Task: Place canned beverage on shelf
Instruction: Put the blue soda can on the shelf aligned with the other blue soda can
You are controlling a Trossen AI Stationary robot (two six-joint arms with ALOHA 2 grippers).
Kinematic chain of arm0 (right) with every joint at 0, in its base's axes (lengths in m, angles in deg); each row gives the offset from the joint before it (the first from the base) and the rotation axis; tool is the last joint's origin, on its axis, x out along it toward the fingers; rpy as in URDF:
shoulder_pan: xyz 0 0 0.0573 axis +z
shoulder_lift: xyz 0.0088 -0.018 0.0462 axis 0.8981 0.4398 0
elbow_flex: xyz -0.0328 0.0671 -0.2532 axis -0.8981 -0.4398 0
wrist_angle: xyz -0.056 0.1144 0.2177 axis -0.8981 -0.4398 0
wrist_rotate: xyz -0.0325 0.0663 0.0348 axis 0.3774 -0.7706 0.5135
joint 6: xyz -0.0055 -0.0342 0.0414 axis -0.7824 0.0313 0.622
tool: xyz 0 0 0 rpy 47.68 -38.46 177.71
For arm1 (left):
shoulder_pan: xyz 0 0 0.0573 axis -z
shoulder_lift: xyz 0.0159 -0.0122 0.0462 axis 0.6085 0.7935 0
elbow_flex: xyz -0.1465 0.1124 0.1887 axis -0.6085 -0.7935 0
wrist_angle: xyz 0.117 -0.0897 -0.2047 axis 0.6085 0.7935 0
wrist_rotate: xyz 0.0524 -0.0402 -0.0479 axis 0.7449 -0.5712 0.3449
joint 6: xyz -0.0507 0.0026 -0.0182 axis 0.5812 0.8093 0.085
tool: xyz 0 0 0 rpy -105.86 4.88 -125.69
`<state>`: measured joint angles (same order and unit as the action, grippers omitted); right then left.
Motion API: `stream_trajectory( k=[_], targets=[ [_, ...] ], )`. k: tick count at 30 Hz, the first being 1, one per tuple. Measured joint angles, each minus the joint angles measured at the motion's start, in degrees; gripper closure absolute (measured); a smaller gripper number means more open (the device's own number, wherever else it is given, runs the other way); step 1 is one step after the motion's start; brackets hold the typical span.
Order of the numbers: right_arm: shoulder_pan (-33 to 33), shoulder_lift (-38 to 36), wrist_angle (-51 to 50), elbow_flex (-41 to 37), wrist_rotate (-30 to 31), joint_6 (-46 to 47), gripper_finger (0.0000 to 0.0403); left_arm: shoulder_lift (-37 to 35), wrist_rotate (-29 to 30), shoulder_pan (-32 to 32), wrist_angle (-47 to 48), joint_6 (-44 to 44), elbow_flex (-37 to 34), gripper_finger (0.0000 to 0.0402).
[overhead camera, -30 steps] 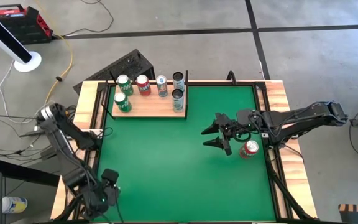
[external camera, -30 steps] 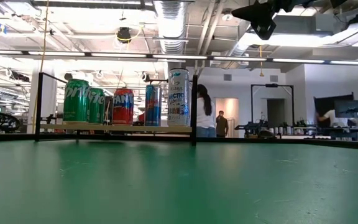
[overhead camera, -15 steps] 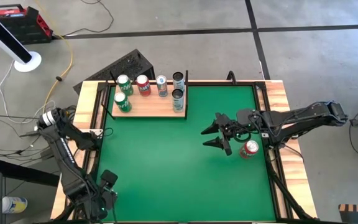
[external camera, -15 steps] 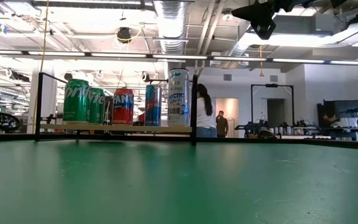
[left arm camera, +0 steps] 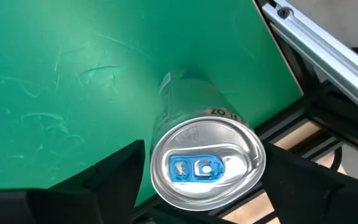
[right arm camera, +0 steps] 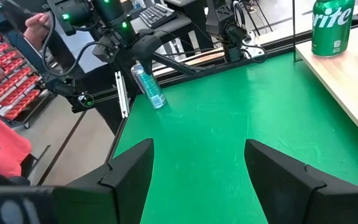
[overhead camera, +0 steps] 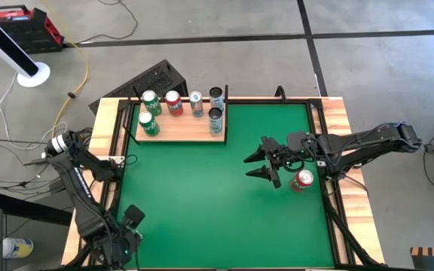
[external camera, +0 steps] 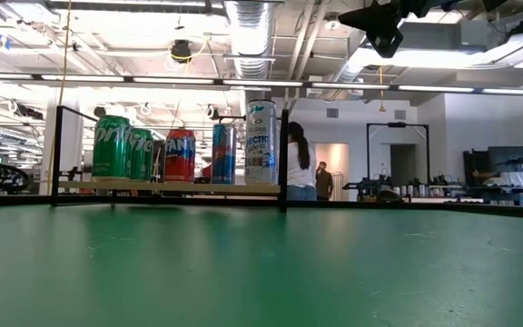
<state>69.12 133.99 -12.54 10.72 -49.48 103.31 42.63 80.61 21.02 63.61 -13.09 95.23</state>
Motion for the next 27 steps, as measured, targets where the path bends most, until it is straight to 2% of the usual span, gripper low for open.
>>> stream_trajectory(
  k=[7, 10, 15, 20, 27],
  targets=[
    [0.0, 0.0, -0.02, 0.0, 0.0, -0.42, 0.0128, -0.03, -0.7, -0.76, 1.37, -0.52, 0.02, 0.0167],
    [0.0, 0.0, -0.02, 0.0, 0.0, -0.48, 0.0128, -0.3, -0.8, -2.06, 1.34, 0.01, 0.04, 0.017],
    [0.0, 0.0, -0.02, 0.0, -0.02, -0.54, 0.0128, -1.78, 2.96, -6.83, 3.24, -0.75, 1.39, 0.017],
    [0.0, 0.0, -0.01, 0.01, -0.02, 1.13, 0.0128, -3.33, 5.99, -14.69, 7.35, -4.16, 5.31, 0.017],
    [0.0, -0.02, -0.02, 0.0, -0.37, 4.36, 0.0128, -3.89, 6.93, -32.8, 8.88, -10.12, 11.16, 0.017]
  ],
)
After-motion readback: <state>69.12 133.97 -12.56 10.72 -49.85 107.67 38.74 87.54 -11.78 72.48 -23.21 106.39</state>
